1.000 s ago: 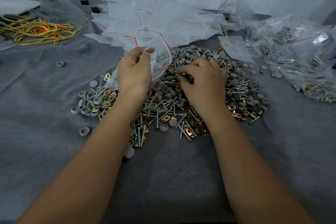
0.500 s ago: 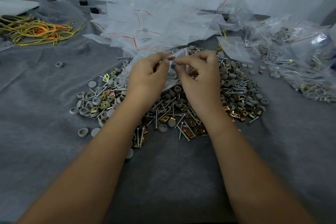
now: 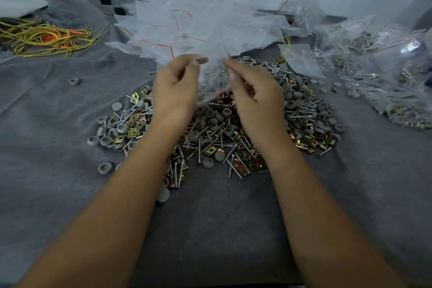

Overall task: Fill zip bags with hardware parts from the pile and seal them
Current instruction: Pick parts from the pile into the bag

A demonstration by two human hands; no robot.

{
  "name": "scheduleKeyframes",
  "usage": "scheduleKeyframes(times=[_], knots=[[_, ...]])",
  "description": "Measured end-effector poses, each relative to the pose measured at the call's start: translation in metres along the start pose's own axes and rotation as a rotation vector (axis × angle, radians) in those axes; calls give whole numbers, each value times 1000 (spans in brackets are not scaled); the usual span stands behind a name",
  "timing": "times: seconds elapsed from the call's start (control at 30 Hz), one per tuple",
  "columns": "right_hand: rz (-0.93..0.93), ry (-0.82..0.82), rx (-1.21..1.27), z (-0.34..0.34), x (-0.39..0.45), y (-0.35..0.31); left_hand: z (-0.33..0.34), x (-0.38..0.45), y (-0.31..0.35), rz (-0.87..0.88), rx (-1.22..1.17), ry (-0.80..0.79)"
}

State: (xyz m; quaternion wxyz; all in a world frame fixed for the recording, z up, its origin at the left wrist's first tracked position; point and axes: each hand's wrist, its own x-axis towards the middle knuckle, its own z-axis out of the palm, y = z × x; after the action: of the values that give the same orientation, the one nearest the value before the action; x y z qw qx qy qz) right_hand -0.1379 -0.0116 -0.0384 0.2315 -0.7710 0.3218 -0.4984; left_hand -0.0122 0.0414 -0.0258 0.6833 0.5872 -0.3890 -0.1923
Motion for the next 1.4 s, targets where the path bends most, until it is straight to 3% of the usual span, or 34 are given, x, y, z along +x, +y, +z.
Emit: scheduleKeyframes(times=[0.13, 0.27, 0.57, 0.7, 0.87, 1.4], knots=[[92, 108, -19, -5, 3, 2, -13, 12, 0, 30, -75, 290], [130, 35, -147, -7, 2, 4, -19, 19, -2, 52, -102, 442], [4, -360, -190, 1, -1, 2, -12, 15, -4, -26, -57, 277], [-61, -504, -358, 5, -3, 6, -8, 13, -8, -54, -30, 157], [-66, -453, -333, 8, -4, 8, -7, 13, -10, -56, -48, 91], [-70, -438, -308, 6, -6, 1, -7, 13, -9, -58, -59, 115]])
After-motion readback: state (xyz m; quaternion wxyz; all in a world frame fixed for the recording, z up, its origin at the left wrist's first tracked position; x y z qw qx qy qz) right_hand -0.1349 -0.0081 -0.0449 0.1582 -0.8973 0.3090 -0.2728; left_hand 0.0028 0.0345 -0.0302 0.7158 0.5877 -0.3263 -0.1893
